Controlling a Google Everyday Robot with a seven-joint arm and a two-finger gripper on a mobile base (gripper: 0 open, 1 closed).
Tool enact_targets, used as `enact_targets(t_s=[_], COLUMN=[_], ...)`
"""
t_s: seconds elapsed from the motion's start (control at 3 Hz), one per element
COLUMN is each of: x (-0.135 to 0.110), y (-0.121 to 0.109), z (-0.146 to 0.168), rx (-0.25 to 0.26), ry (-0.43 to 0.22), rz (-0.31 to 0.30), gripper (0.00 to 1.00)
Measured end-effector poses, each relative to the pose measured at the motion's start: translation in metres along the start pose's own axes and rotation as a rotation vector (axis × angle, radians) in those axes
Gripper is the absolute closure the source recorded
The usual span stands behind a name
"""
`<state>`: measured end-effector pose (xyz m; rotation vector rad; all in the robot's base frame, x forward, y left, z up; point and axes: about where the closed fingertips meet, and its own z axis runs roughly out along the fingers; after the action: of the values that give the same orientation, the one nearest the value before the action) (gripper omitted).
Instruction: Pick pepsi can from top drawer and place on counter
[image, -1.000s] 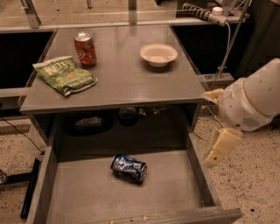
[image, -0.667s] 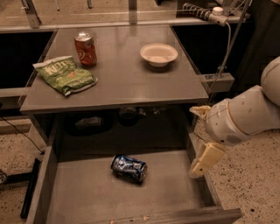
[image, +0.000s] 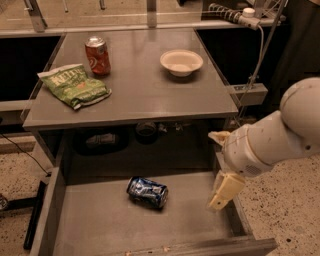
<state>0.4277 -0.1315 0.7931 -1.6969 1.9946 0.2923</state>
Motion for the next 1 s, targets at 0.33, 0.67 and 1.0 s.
enact_targets(t_s=[0.33,0.67,1.0], x=[-0.011,-0.032,-0.044], y=[0.024,0.041,0.047], z=[0.056,0.114,0.158], rx=[-0.047,-0.07,-0.049], ry=[-0.035,-0.089,-0.121], rz=[-0.011,-0.045,-0.05], gripper=[0.0,0.0,0.0])
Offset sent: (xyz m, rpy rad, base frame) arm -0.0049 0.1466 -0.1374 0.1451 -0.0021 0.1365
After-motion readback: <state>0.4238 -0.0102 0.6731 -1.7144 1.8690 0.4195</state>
